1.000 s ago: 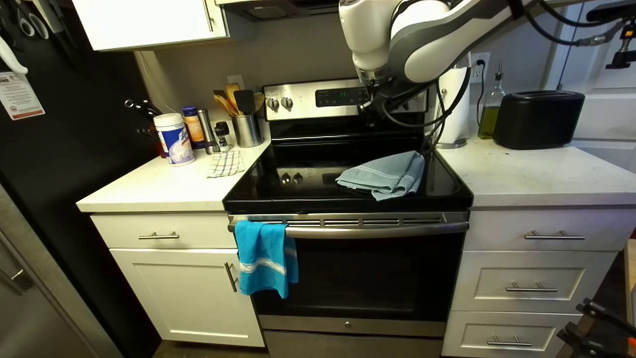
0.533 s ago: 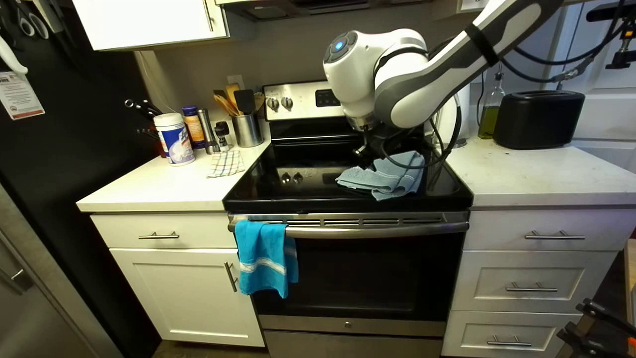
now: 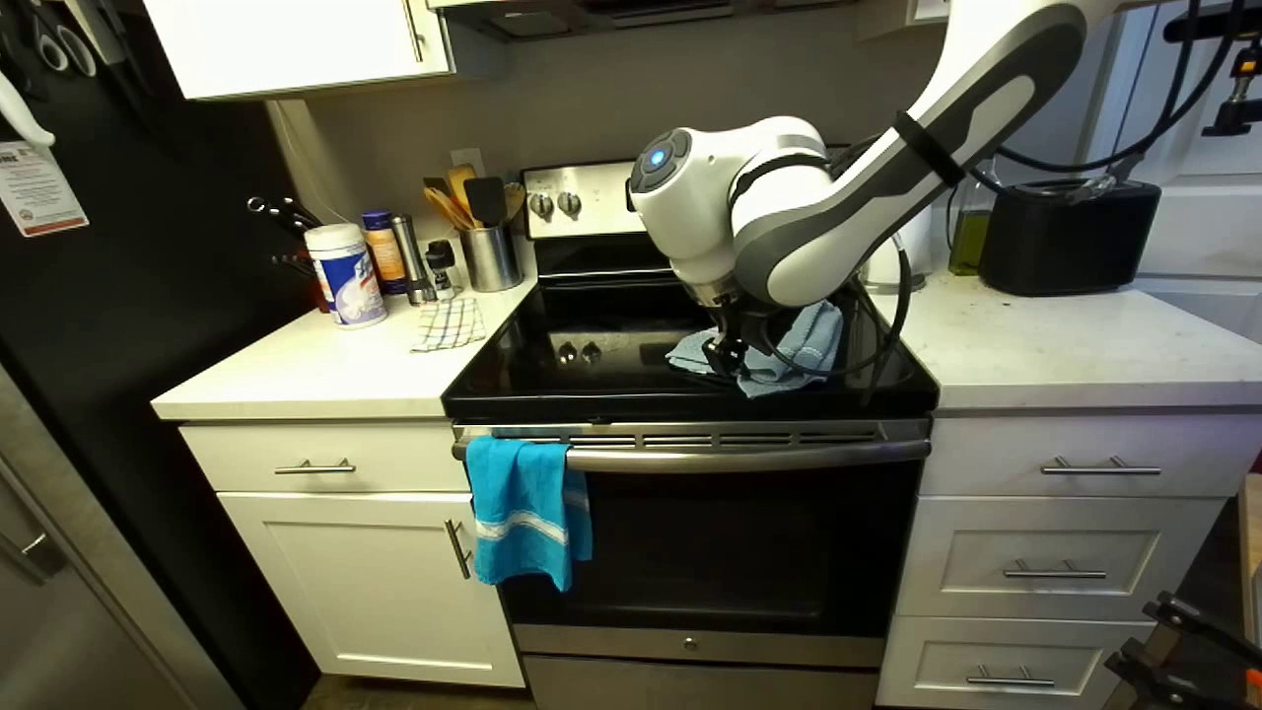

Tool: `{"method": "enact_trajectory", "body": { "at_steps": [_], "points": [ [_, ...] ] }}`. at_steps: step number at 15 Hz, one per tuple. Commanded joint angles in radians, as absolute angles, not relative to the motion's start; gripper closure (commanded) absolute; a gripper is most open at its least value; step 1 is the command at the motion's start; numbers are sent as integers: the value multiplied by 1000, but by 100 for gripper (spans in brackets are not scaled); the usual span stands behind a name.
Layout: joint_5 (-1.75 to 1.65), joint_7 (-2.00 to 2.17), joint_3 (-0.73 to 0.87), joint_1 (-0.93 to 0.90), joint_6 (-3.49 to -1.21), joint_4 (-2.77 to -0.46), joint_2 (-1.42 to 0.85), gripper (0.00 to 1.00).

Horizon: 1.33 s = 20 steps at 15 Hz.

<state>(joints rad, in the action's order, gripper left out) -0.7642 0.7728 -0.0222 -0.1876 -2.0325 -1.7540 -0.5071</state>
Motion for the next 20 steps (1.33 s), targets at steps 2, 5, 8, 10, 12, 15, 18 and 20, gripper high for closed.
{"method": "enact_trajectory", "body": {
  "at_steps": [2,5,8,10,12,15,18,20],
  "points": [
    [-827,742,13,-218,-2006,-1728,-549,0],
    [-851,737,22,-219,-1992,-1693,-603,0],
    [-861,737,33,-221,-1976,-1658,-652,0],
    [-864,735,39,-223,-1968,-1640,-675,0],
    [-865,732,43,-225,-1959,-1627,-687,0],
    [-872,732,46,-231,-1934,-1616,-691,0],
    [-891,738,52,-232,-1921,-1624,-677,0],
    [-903,741,55,-225,-1918,-1630,-668,0]
  ]
}}
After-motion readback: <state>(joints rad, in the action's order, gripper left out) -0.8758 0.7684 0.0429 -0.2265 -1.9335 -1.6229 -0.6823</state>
